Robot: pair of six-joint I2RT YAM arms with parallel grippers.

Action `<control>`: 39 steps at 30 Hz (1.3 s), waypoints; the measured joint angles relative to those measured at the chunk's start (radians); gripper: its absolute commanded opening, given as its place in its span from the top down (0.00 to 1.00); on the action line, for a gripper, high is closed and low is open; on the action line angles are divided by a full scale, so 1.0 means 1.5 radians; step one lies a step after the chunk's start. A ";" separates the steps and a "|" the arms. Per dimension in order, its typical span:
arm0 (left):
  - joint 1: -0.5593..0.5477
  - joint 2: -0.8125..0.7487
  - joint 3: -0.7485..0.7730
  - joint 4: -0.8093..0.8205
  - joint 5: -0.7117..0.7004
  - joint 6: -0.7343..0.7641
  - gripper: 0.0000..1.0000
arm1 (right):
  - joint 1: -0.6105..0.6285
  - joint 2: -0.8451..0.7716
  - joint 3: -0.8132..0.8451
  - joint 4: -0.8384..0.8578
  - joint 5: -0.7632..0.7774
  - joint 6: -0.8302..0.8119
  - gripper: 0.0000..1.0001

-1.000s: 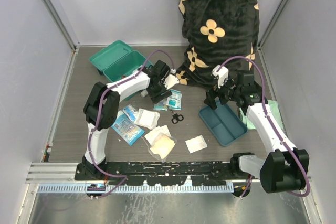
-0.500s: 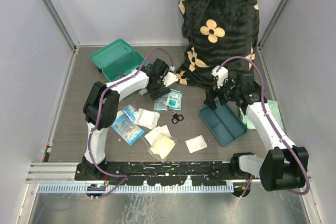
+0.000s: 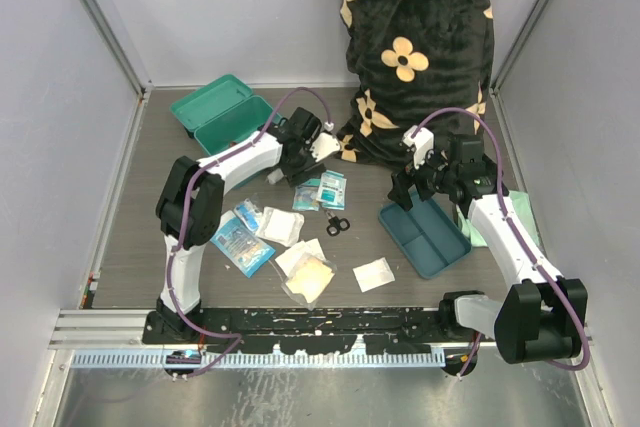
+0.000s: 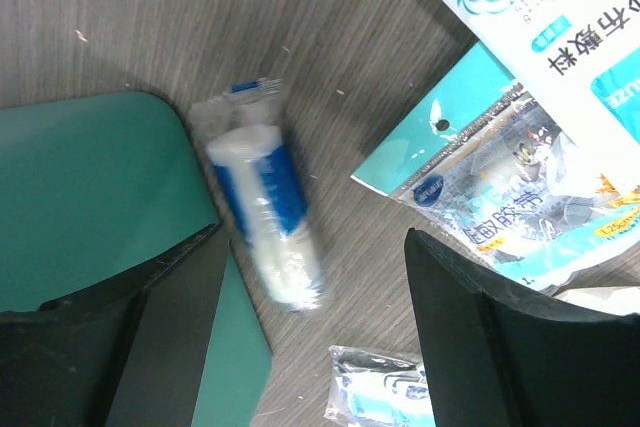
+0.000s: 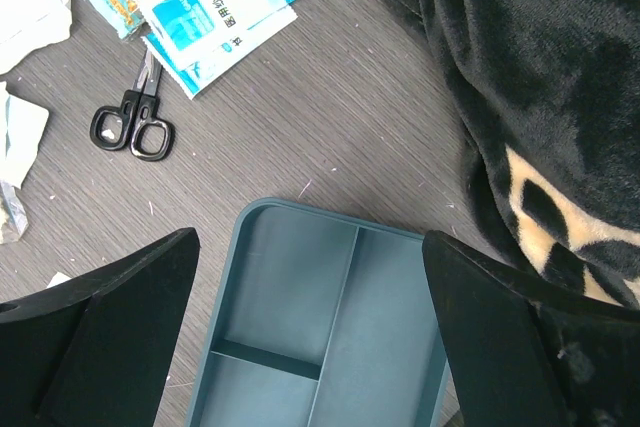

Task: Organize the medicine kit
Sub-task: Pick up the medical item at the center of the board.

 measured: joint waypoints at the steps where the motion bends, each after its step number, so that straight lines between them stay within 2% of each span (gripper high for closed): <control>1: 0.000 0.000 0.003 0.000 -0.002 0.002 0.27 | 0.000 0.001 0.000 0.000 0.000 0.000 0.00; 13: 0.000 0.030 0.067 -0.012 -0.042 0.036 0.29 | 0.000 0.007 0.000 -0.007 0.000 -0.004 0.00; 21: 0.000 0.060 0.070 -0.055 -0.047 0.036 0.30 | 0.000 0.007 0.000 -0.009 0.000 -0.007 0.00; 39: 0.000 0.050 0.044 -0.103 -0.007 0.020 0.51 | 0.000 0.007 0.000 -0.009 0.000 -0.010 0.00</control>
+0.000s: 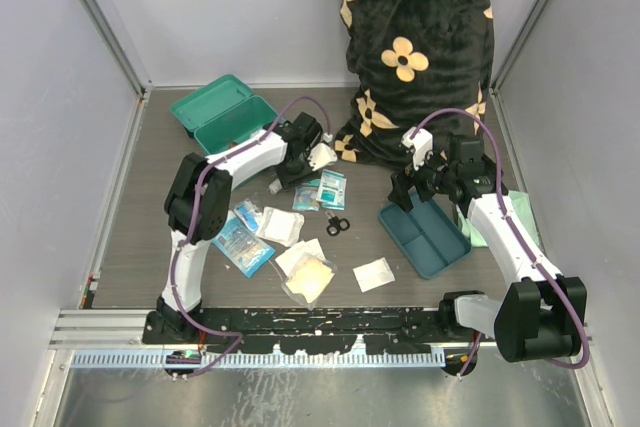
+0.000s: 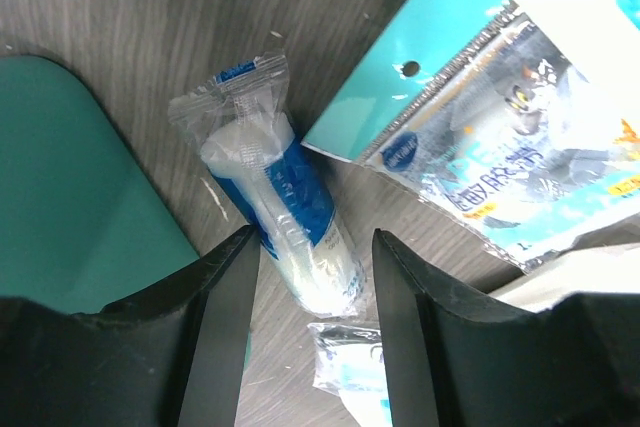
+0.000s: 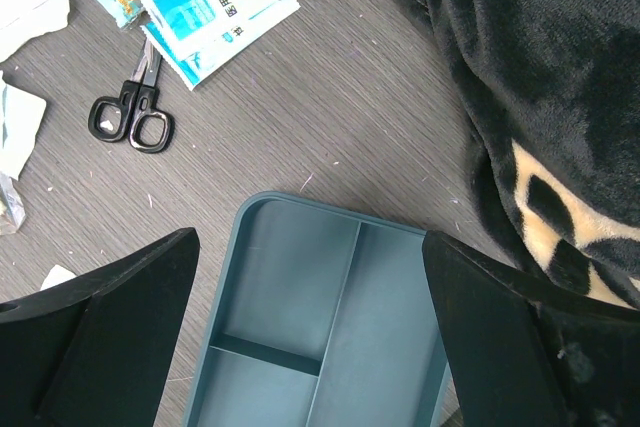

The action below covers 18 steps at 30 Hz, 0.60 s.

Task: Organize the medicine kit
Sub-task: Pick up the medical item at the center of the board.

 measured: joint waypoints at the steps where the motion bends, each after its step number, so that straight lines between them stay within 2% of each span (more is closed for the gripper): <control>1: 0.000 -0.002 -0.003 -0.003 0.005 -0.002 0.51 | 0.000 0.000 0.000 0.000 0.000 0.000 0.00; 8: 0.000 -0.005 -0.025 -0.010 0.013 -0.006 0.40 | 0.000 0.000 0.000 0.000 0.000 -0.002 0.00; 10: 0.000 -0.005 -0.031 -0.010 0.009 -0.006 0.40 | 0.000 0.000 0.000 0.000 0.000 -0.002 0.00; 12: 0.000 -0.005 -0.035 -0.009 0.007 -0.006 0.43 | 0.000 0.000 0.000 0.000 0.000 -0.002 0.00; 18: 0.000 -0.007 -0.044 -0.005 -0.001 -0.012 0.61 | 0.000 0.000 0.000 0.000 0.000 -0.002 0.00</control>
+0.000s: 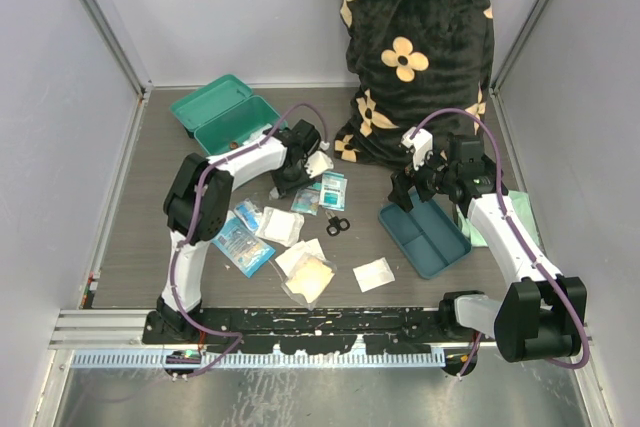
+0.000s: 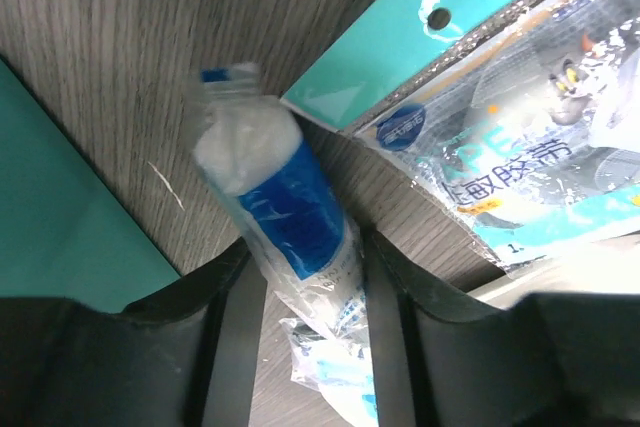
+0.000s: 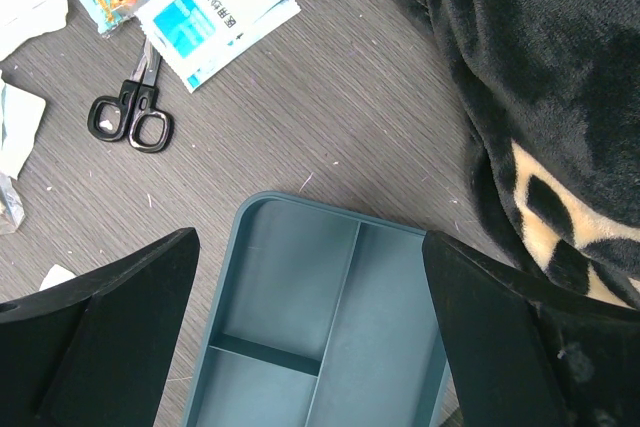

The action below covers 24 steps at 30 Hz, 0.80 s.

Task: Organize the medicine kit
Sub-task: Pick up the medical item at the center of the board.

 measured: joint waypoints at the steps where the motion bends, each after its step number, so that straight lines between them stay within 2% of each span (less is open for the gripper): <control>1: 0.000 -0.002 -0.003 0.002 -0.003 -0.001 0.63 | 0.000 0.000 0.000 0.000 0.000 0.000 0.00; 9: 0.000 -0.057 -0.034 0.047 -0.021 -0.013 0.73 | 0.000 0.000 0.000 0.000 0.000 -0.001 0.00; 24: 0.005 -0.200 0.003 0.056 0.009 -0.012 0.74 | 0.000 0.000 0.000 0.000 0.000 -0.002 0.00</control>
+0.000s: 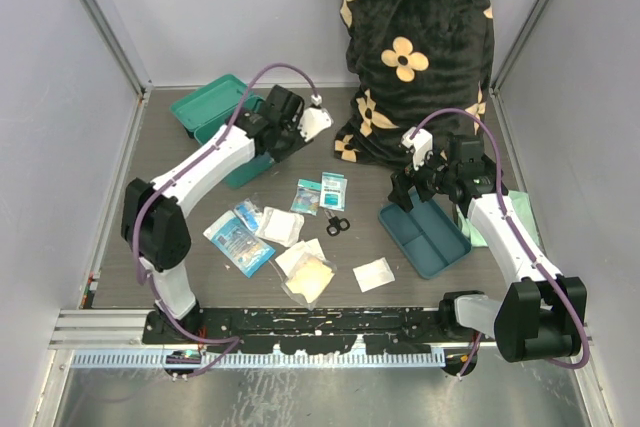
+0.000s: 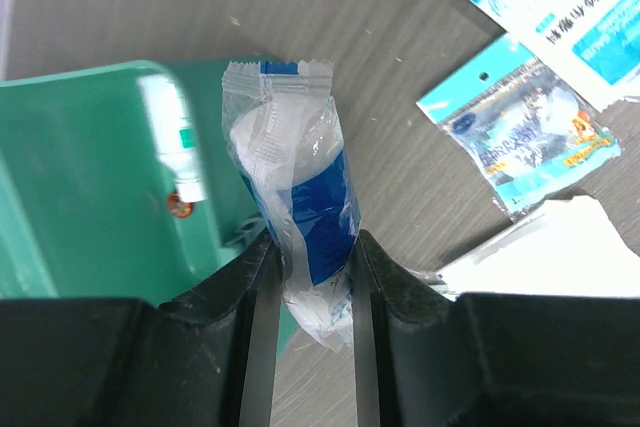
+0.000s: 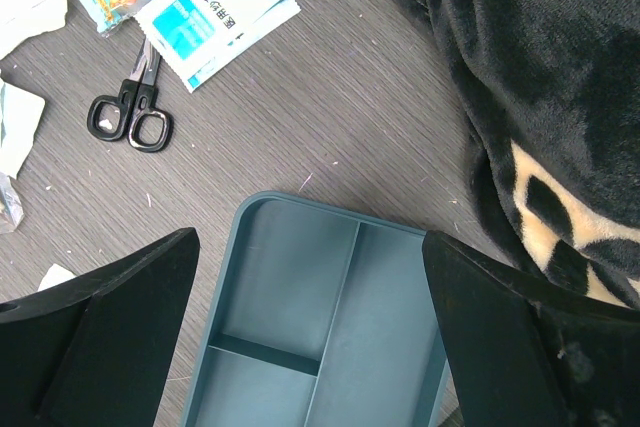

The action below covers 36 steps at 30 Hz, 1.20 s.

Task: Organize the medicine kit
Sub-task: Pick up the medical item at the center of the board, then place the medical item at the medicine box.

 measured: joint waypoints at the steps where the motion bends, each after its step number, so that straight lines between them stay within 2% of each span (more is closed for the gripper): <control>1: 0.003 -0.008 0.012 -0.002 0.001 0.000 0.74 | 0.000 0.000 0.000 0.000 0.000 0.000 0.00; 8: 0.062 -0.017 0.079 -0.005 0.002 0.001 0.73 | 0.000 0.000 0.000 0.000 0.000 0.000 0.00; 17: 0.147 0.007 0.109 0.008 0.002 0.018 0.72 | 0.000 0.000 0.000 0.000 0.000 -0.001 0.00; 24: 0.184 0.093 0.144 0.026 0.000 0.052 0.70 | 0.000 -0.001 0.000 0.000 0.009 -0.004 0.00; 36: 0.191 0.242 0.188 0.058 -0.001 0.088 0.70 | 0.000 -0.001 0.000 -0.001 0.016 -0.006 0.00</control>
